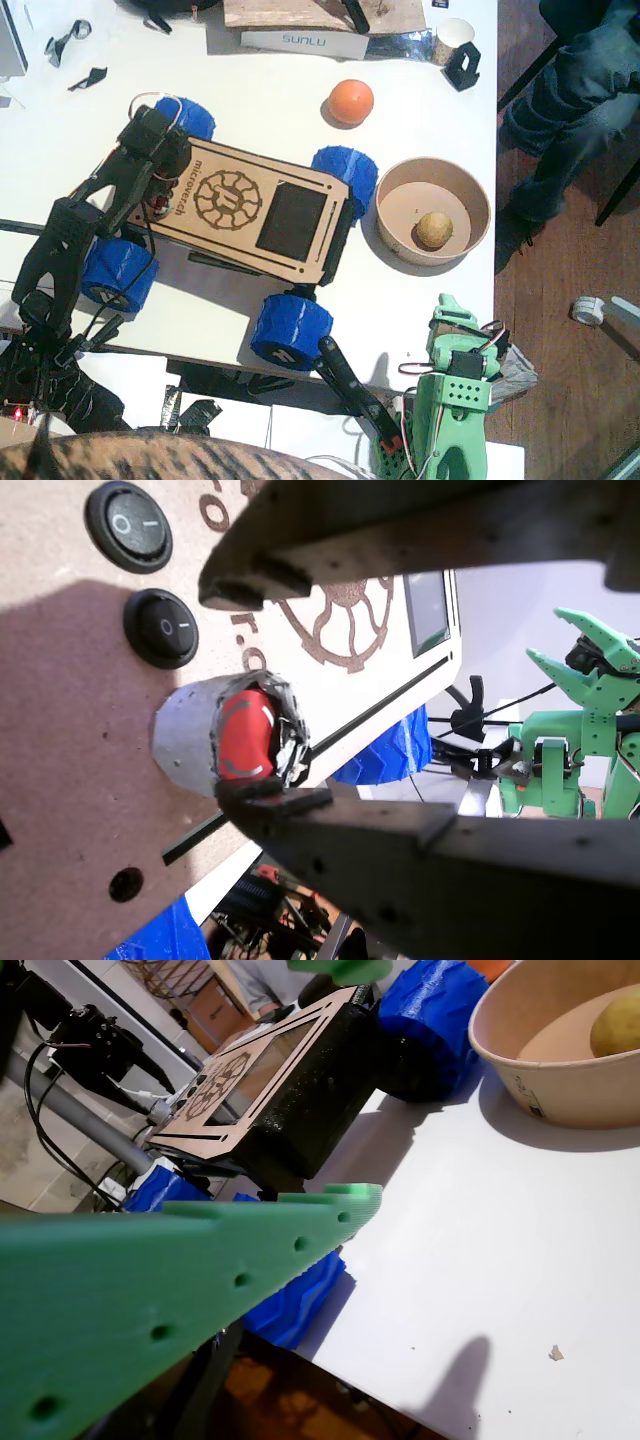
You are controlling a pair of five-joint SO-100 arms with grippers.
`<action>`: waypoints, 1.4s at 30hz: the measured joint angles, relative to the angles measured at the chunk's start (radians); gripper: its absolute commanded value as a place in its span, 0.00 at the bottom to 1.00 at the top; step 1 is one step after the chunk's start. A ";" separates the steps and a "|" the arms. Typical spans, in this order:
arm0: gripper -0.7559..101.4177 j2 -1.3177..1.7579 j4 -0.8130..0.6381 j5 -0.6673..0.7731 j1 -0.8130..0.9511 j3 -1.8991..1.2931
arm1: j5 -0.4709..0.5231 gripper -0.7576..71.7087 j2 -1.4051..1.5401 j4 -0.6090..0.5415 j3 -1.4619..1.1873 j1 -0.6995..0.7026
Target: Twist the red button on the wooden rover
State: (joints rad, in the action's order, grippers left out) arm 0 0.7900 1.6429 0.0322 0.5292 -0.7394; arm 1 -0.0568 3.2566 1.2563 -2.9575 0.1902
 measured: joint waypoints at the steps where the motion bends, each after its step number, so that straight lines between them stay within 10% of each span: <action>1: 0.21 -0.005 -0.002 0.000 0.000 0.003 | 0.000 0.29 0.000 0.000 0.000 0.000; 42: 0.20 -0.034 0.133 -0.008 0.055 0.025 | 0.000 0.29 0.000 0.000 0.000 0.000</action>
State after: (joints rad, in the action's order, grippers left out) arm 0 0.7563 1.7763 0.0245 0.5844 -0.7148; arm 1 -0.0568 3.2566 1.2563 -2.9575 0.1902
